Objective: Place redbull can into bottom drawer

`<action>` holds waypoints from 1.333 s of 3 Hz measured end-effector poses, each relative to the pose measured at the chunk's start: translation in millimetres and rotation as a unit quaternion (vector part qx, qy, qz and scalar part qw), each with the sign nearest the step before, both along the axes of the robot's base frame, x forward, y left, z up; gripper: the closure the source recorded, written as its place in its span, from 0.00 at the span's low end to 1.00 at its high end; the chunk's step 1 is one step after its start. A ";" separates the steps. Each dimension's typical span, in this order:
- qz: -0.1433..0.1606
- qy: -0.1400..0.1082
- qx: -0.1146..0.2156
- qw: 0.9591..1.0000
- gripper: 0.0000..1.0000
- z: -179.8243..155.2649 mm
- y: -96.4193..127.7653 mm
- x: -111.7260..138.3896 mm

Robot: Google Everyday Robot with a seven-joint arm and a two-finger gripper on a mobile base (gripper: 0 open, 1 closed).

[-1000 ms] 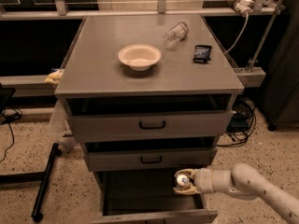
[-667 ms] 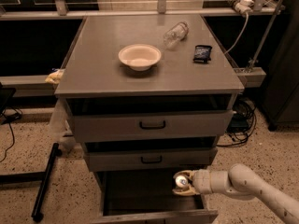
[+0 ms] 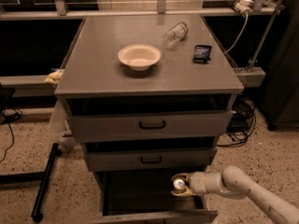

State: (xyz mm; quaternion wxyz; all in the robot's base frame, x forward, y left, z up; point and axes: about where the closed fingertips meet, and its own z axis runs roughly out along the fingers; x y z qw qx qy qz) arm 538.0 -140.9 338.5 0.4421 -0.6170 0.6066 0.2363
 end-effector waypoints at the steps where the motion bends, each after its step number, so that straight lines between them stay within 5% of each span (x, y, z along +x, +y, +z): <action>1: 0.003 -0.009 -0.001 1.000 1.00 -36.7 -1.6 15.0; 4: 0.002 0.018 -0.046 0.999 1.00 -120.5 -10.4 31.2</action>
Offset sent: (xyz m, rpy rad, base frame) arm 0.0419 -0.0138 -0.1144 -0.0551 -0.0018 -0.0035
